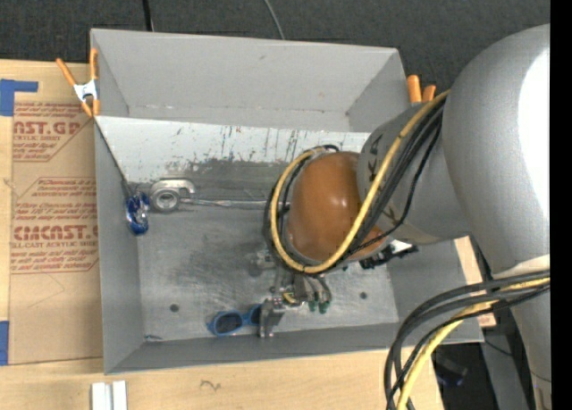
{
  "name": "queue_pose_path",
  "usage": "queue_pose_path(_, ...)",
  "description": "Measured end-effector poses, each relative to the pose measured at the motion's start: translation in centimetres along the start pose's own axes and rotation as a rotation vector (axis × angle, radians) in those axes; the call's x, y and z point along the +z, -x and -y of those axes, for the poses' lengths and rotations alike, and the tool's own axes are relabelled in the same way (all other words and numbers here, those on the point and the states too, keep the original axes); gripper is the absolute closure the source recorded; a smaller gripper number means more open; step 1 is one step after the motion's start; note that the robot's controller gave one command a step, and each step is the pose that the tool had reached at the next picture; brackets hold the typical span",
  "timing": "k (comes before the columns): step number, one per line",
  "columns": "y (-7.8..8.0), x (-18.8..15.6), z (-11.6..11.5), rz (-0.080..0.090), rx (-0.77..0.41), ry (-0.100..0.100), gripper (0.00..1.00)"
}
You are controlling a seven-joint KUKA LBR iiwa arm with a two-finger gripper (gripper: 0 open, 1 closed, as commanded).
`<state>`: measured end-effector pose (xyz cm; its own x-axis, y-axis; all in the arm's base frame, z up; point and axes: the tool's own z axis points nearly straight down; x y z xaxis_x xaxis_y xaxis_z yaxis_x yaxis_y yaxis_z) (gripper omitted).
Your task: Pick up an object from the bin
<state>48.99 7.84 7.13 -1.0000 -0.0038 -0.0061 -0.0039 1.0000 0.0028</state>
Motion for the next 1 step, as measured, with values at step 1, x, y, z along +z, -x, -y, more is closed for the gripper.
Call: queue_pose_path(1,-0.27,-0.18,-0.09,-0.011,-0.003,-0.001,1.0)
